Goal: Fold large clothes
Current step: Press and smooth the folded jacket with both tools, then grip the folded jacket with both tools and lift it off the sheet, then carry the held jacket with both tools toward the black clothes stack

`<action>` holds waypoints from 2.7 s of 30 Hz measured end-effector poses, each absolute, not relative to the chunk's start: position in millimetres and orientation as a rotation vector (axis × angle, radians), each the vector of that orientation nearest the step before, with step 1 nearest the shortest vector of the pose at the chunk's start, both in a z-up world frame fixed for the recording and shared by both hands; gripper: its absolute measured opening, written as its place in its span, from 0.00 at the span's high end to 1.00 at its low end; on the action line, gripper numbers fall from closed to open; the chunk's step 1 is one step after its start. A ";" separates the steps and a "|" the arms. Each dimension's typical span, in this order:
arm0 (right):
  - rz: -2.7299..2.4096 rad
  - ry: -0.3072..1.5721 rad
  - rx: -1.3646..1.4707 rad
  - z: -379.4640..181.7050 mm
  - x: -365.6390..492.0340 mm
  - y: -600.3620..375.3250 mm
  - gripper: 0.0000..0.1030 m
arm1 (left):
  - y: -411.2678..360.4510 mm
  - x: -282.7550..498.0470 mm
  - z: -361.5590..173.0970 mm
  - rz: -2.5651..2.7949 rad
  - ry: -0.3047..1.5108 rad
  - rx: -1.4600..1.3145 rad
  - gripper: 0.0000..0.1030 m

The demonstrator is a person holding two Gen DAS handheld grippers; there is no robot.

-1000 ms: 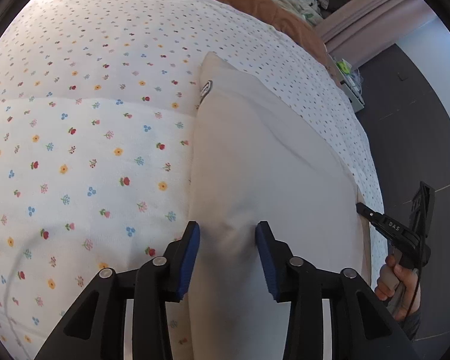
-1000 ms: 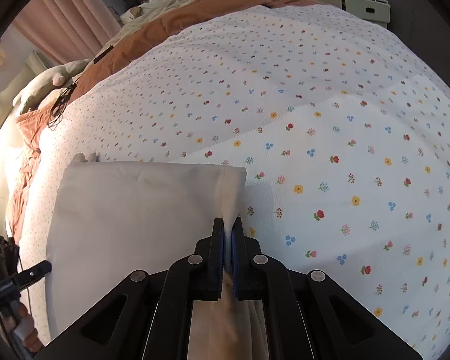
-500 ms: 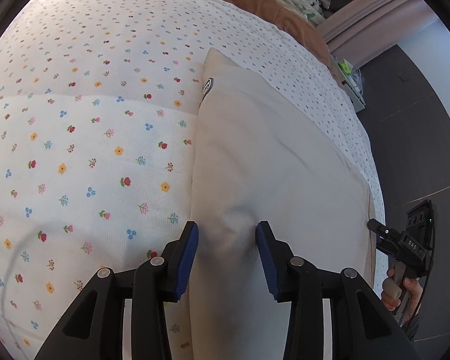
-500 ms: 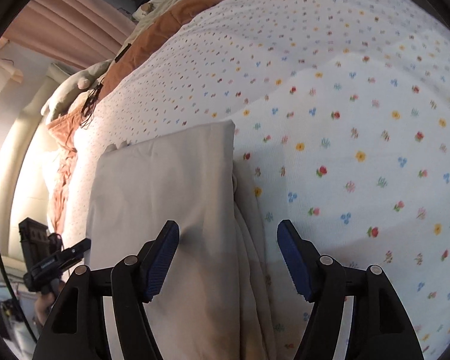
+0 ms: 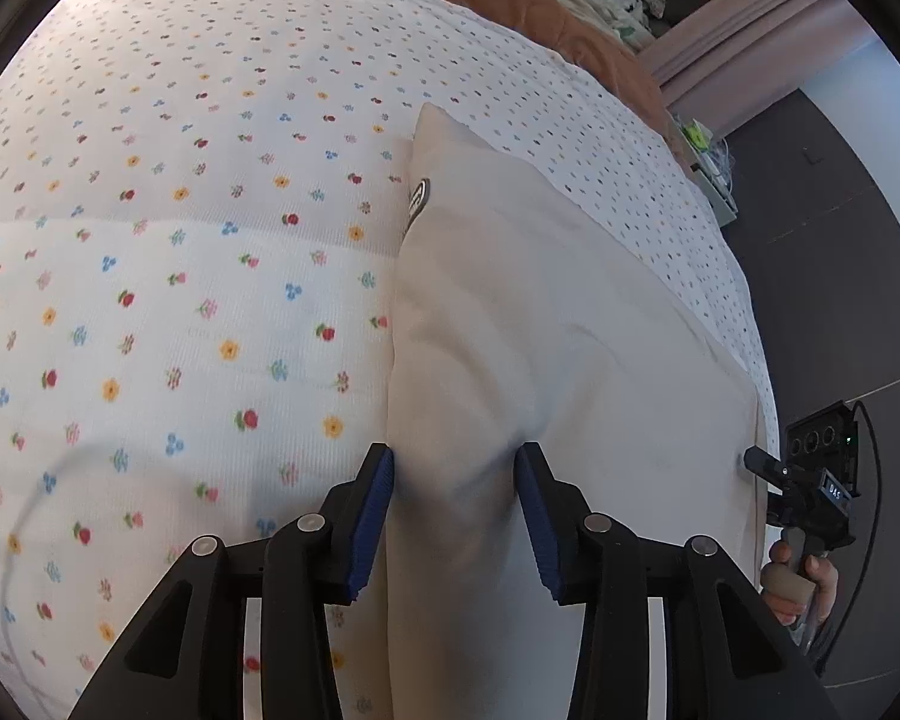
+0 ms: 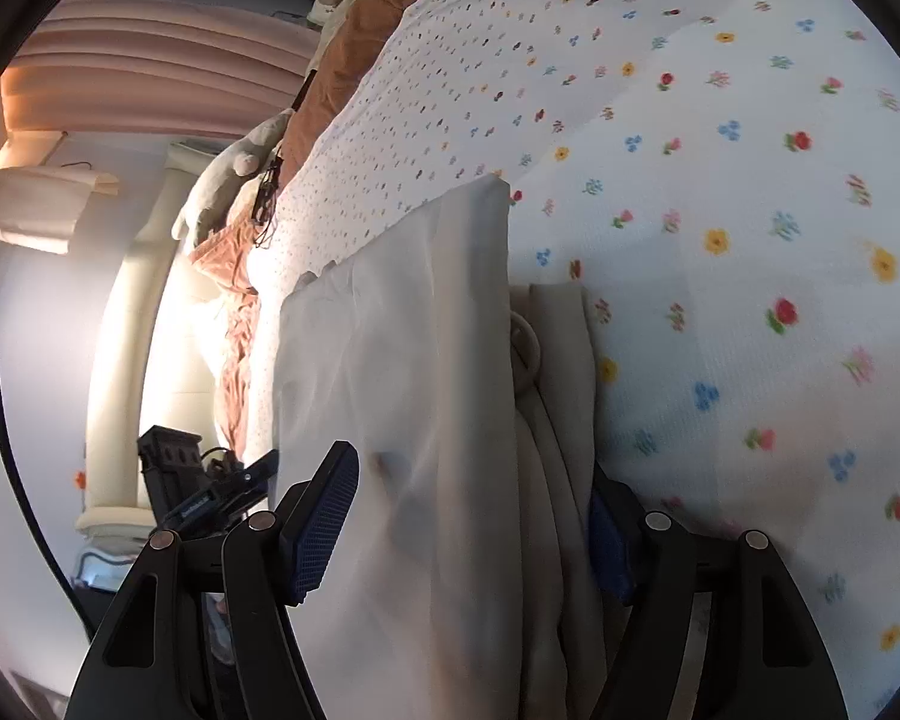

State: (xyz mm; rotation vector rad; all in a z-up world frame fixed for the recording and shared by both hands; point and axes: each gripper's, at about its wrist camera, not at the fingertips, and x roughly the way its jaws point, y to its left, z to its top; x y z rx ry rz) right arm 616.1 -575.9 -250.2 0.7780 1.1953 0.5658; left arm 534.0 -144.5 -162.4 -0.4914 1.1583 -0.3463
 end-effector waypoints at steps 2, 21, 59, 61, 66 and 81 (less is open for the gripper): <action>0.573 1.200 0.769 -249.7 622.1 -570.1 0.31 | -145.7 540.9 -165.2 -0.345 1.163 -0.497 0.54; 0.464 1.073 0.533 -172.8 599.1 -530.7 0.78 | -149.6 537.9 -118.7 -0.326 1.055 -0.482 0.79; 0.551 0.630 0.311 91.0 374.6 -426.5 0.80 | -56.9 324.2 139.1 -0.440 0.555 -0.463 0.83; 0.564 0.616 0.305 98.0 364.3 -418.4 0.81 | -47.4 311.3 147.0 -0.433 0.540 -0.467 0.83; 0.600 0.586 0.297 113.8 334.8 -396.1 0.81 | -22.4 268.4 167.1 -0.411 0.497 -0.466 0.83; 0.736 0.582 0.244 129.5 256.0 -324.9 0.81 | 52.4 160.3 188.0 -0.302 0.406 -0.469 0.84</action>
